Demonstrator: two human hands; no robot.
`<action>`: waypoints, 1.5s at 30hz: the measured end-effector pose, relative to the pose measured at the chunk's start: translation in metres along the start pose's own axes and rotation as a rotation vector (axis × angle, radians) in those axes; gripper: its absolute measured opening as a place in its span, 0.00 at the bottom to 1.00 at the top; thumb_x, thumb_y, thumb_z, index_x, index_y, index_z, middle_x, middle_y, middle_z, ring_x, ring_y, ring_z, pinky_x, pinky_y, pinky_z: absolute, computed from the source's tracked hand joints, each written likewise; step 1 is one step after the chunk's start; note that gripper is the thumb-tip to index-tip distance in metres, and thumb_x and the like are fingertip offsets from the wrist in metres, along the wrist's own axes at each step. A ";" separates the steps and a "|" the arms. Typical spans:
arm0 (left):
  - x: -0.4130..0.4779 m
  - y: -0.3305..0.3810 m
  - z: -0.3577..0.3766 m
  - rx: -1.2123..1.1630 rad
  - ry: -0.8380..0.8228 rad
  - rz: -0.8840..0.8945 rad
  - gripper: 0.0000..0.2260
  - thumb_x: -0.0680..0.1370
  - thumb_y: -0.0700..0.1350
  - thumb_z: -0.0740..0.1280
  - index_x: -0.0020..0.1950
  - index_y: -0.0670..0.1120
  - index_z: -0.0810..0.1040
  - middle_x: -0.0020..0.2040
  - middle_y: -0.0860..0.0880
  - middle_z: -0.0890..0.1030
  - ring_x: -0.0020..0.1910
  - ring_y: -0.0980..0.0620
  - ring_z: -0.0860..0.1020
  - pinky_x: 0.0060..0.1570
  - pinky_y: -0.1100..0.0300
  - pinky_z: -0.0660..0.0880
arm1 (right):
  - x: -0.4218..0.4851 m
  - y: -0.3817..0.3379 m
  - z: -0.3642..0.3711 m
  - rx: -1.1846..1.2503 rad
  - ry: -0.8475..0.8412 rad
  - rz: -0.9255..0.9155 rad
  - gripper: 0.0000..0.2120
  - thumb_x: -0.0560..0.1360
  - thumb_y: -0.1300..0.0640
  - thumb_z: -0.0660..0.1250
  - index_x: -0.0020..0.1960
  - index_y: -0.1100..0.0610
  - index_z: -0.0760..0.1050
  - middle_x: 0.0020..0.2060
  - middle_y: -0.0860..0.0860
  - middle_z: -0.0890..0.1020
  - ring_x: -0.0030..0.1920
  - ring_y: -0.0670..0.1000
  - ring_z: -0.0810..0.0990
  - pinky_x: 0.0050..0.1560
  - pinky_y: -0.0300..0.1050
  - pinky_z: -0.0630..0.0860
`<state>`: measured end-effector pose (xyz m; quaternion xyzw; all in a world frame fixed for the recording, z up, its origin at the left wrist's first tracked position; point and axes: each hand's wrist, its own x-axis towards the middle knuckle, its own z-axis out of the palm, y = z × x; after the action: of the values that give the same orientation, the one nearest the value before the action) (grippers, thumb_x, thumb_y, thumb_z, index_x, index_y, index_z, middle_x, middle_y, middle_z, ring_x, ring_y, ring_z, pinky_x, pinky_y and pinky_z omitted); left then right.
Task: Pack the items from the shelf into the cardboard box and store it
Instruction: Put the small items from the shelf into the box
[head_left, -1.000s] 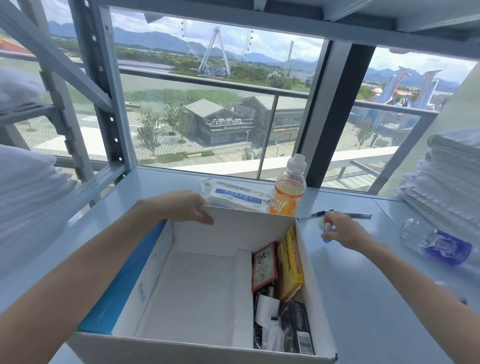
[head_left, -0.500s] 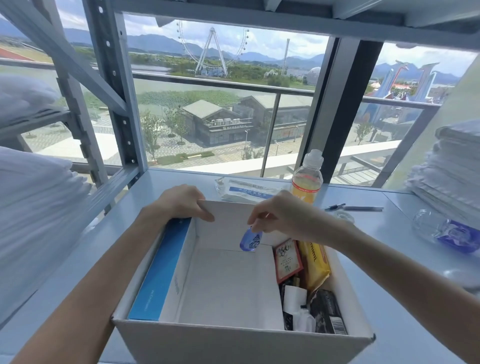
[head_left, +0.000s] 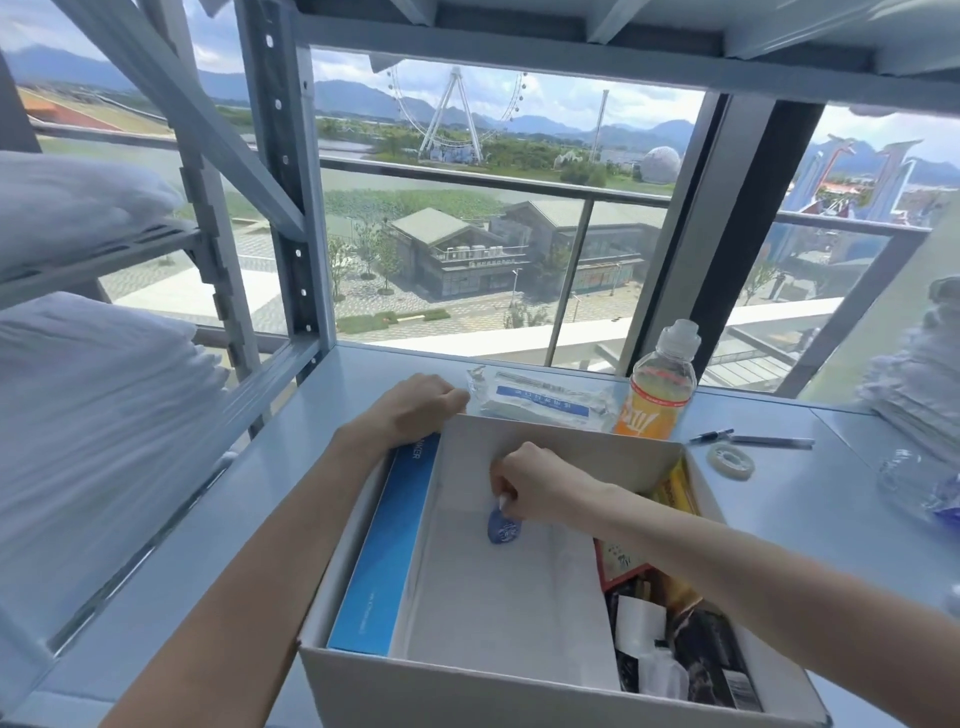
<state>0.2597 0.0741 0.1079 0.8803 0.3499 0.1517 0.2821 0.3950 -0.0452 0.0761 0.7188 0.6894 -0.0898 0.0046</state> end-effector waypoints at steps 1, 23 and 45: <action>0.001 0.000 0.000 -0.018 0.013 -0.019 0.18 0.67 0.53 0.51 0.33 0.41 0.72 0.38 0.41 0.77 0.36 0.47 0.70 0.39 0.54 0.65 | 0.001 -0.002 0.003 0.013 0.019 -0.009 0.08 0.69 0.64 0.65 0.47 0.59 0.78 0.47 0.58 0.80 0.40 0.56 0.75 0.38 0.40 0.67; 0.008 -0.010 0.005 0.255 0.030 -0.235 0.22 0.80 0.56 0.50 0.30 0.46 0.66 0.37 0.46 0.73 0.39 0.46 0.71 0.41 0.56 0.66 | 0.002 -0.030 0.019 0.160 0.074 -0.073 0.04 0.76 0.59 0.62 0.44 0.59 0.72 0.46 0.55 0.80 0.44 0.54 0.80 0.41 0.37 0.75; 0.003 -0.015 0.015 0.684 0.029 0.232 0.25 0.67 0.72 0.41 0.40 0.57 0.67 0.31 0.55 0.74 0.33 0.55 0.75 0.32 0.60 0.67 | -0.127 0.278 0.001 0.202 0.423 0.599 0.03 0.71 0.60 0.64 0.41 0.56 0.70 0.40 0.54 0.81 0.45 0.58 0.80 0.44 0.49 0.75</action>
<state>0.2610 0.0791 0.0869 0.9555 0.2819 0.0691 -0.0531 0.6661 -0.1853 0.0596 0.8880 0.4221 -0.0018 -0.1825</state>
